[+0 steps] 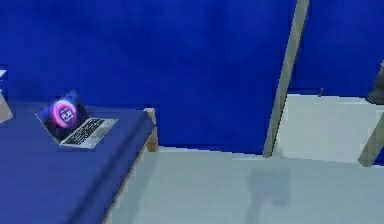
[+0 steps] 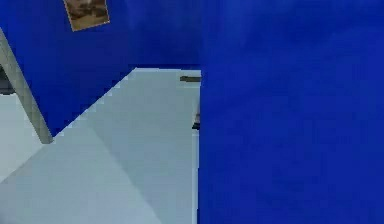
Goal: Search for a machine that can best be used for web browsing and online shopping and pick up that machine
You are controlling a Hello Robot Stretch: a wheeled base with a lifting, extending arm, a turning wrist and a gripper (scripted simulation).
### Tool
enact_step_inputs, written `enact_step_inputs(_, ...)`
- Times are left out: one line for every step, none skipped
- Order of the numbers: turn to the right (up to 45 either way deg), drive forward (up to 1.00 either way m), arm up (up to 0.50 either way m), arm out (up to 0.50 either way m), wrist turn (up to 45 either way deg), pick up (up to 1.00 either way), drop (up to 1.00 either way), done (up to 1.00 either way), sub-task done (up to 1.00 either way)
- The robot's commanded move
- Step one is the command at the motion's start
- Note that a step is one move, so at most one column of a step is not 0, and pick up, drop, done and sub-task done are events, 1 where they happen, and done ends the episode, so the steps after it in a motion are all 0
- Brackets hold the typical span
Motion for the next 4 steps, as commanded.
enact_step_inputs(0.0, 0.45, 0.00, 0.00, 0.0, 0.00, 0.00, 0.00, 0.00)
enact_step_inputs(-45.0, 0.00, 0.00, 0.00, 0.0, 0.00, 0.00, 0.00, 0.00)
enact_step_inputs(-45.0, 0.00, 0.00, 0.00, 0.0, 0.00, 0.00, 0.00, 0.00)
enact_step_inputs(-39.0, 0.00, 0.00, 0.00, 0.0, 0.00, 0.00, 0.00, 0.00)
